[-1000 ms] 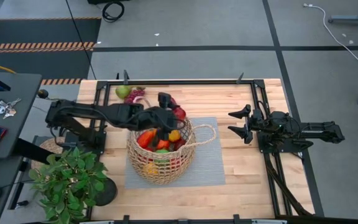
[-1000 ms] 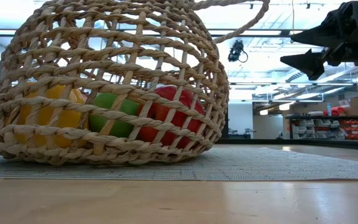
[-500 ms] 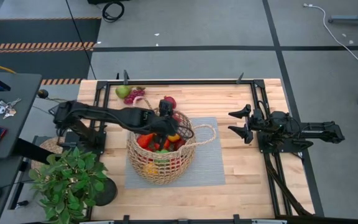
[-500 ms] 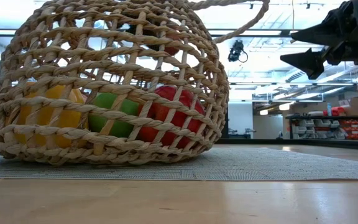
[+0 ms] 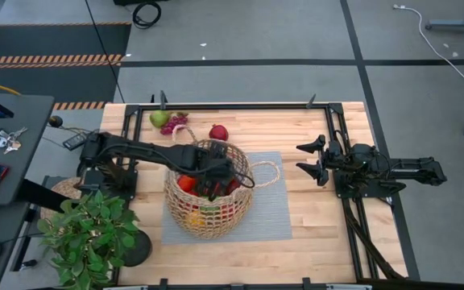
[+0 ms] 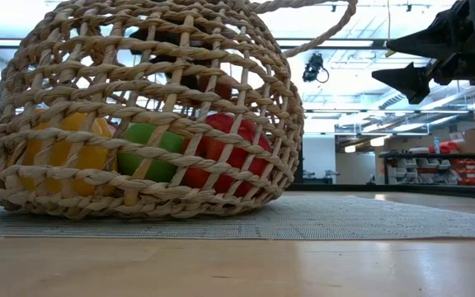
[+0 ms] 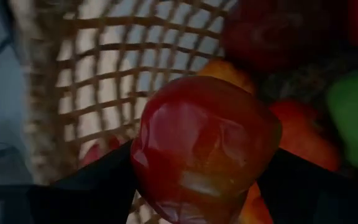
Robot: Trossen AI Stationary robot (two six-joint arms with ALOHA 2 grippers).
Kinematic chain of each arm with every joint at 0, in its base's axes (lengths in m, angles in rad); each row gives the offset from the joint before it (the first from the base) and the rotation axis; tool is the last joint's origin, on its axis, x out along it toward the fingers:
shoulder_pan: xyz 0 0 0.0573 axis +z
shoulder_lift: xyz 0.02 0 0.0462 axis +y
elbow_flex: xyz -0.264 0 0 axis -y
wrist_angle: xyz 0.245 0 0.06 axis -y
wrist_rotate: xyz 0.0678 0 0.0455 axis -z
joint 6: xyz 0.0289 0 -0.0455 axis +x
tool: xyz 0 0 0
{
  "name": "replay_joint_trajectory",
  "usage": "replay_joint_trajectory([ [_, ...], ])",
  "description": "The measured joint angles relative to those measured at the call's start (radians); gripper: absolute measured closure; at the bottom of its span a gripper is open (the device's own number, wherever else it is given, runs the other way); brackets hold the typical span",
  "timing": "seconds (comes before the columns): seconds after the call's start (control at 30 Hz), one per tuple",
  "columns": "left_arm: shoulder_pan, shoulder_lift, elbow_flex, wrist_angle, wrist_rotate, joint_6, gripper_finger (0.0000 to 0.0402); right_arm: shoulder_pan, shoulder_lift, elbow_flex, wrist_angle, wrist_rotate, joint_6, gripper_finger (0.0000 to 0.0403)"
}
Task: Build produce basket
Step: Put the red apple into the brown woven basket, then put the green pear into the brown woven basket
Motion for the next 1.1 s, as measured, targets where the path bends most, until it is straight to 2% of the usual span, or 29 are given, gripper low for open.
replay_joint_trajectory([
  [0.2, 0.0, 0.047, 0.0, -0.011, 0.063, -0.055, 0.0115, 0.0, 0.0, 0.0, 0.006, 0.0, 0.0, 0.0054],
  [0.4, 0.004, 0.076, 0.0, -0.016, 0.046, -0.087, 0.0113, 0.0, 0.0, 0.0, 0.016, 0.0, 0.0, 0.0054],
  [0.77, 0.018, 0.076, 0.0, -0.006, 0.04, -0.128, 0.0055, 0.0, 0.0, 0.0, 0.016, 0.0, 0.0, 0.0054],
  [0.9, 0.017, 0.053, 0.0, -0.006, 0.04, -0.132, 0.0049, 0.0, 0.0, 0.0, 0.016, 0.0, 0.0, 0.0054],
  [0.97, 0.018, 0.038, 0.0, -0.016, 0.025, -0.134, 0.0049, 0.0, 0.0, 0.0, 0.016, 0.0, 0.0, 0.0054],
  [1.1, 0.018, -0.013, 0.0, -0.015, -0.068, -0.125, 0.0049, 0.0, 0.0, 0.0, 0.018, 0.0, 0.0, 0.0054],
])
